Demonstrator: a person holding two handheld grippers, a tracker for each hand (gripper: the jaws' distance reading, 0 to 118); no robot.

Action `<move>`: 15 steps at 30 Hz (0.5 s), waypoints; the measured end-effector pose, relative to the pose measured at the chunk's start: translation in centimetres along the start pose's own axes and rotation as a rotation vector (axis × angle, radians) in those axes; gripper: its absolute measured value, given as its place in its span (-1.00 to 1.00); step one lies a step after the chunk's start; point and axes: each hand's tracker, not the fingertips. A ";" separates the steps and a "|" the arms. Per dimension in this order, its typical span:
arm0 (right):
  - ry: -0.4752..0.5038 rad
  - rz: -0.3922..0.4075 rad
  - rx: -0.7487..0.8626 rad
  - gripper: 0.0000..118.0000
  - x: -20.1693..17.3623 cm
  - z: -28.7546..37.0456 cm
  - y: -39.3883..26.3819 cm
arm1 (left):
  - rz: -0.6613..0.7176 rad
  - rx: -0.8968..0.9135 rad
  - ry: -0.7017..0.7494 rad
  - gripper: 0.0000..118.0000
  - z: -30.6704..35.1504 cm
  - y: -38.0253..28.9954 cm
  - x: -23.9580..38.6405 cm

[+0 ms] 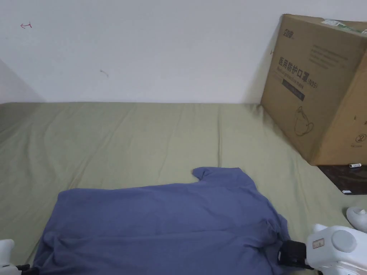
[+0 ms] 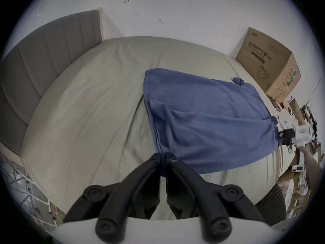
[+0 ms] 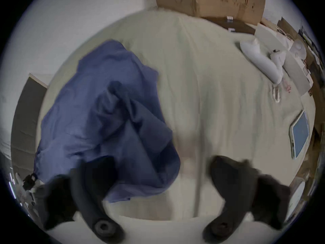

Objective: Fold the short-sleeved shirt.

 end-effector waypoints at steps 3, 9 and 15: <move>-0.077 0.147 0.084 -0.49 -0.9 1.7 -1.4 | 0.011 -0.004 -0.002 -0.93 -0.1 -0.1 0.0; -0.003 0.176 0.090 -0.97 1.0 5.6 -3.2 | 0.046 0.028 -0.043 -0.93 1.3 -0.1 -0.8; 0.072 0.086 0.106 -0.97 5.1 9.6 -7.9 | 0.074 -0.016 -0.060 -0.93 3.7 -2.8 -2.7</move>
